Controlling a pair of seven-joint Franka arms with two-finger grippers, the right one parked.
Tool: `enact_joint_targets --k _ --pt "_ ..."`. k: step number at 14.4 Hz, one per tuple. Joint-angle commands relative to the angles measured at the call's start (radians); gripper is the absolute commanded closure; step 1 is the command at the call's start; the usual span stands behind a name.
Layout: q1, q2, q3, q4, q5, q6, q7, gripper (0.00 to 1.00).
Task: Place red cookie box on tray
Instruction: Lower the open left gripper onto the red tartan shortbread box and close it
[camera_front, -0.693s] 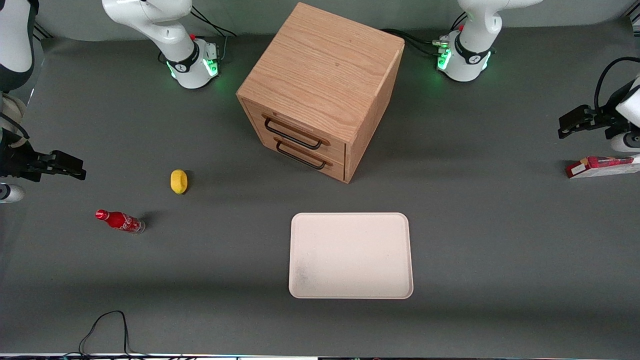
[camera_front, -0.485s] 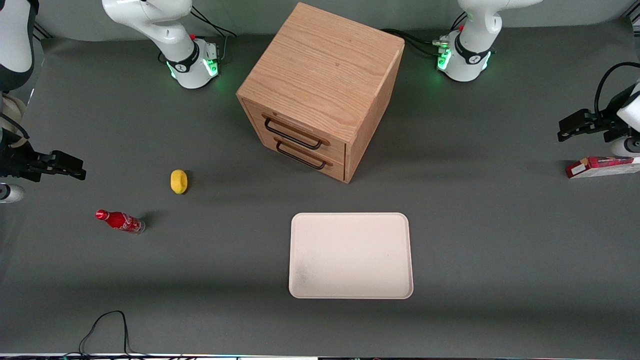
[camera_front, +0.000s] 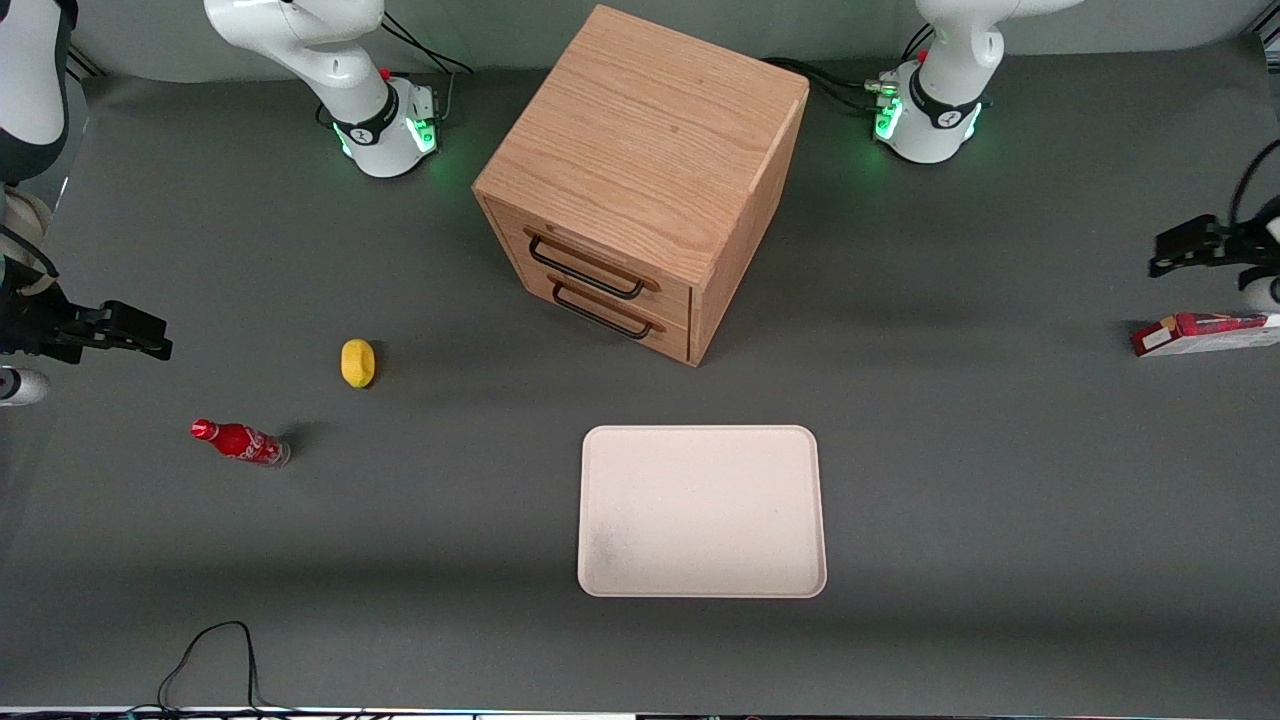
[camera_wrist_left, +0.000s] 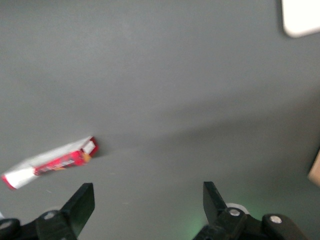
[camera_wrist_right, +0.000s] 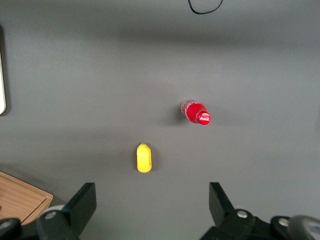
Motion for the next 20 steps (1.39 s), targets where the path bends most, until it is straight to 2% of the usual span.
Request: enact_joint_targets --k 1,3,9,14,20 --pt "0.018 0.044 0.121 -0.019 0.007 0.104 0.425 0.02" --pt "0.05 0.077 0.178 -0.054 0.005 0.208 0.703 0.03" --pt "0.163 0.185 0.183 -0.085 0.005 0.391 1.291 0.03" --pt "0.229 0.273 0.216 -0.159 -0.013 0.539 1.5 0.03" --pt "0.294 0.391 0.218 -0.202 -0.143 0.674 1.689 0.05"
